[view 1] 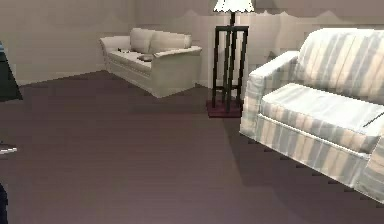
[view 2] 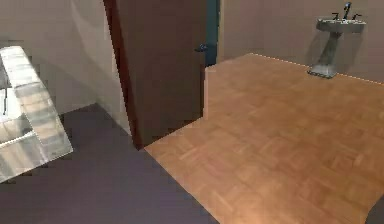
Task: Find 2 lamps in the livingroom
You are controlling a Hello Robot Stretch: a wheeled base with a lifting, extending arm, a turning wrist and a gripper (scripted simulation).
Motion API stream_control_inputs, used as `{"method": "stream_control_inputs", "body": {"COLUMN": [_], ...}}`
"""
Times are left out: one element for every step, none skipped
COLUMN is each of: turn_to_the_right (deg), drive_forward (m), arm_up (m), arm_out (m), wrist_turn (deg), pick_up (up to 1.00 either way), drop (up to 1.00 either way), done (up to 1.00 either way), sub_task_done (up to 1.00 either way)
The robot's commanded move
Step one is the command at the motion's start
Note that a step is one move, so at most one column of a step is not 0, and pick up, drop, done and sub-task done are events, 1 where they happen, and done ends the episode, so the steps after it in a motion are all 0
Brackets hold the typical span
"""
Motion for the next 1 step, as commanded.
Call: {"method": "stream_control_inputs", "body": {"turn_to_the_right": [0.0], "drive_forward": [1.00], "arm_up": [0.00], "arm_out": [0.00], "wrist_turn": [0.0], "pick_up": [0.00], "drop": [0.00], "done": [0.00], "sub_task_done": [0.00]}}
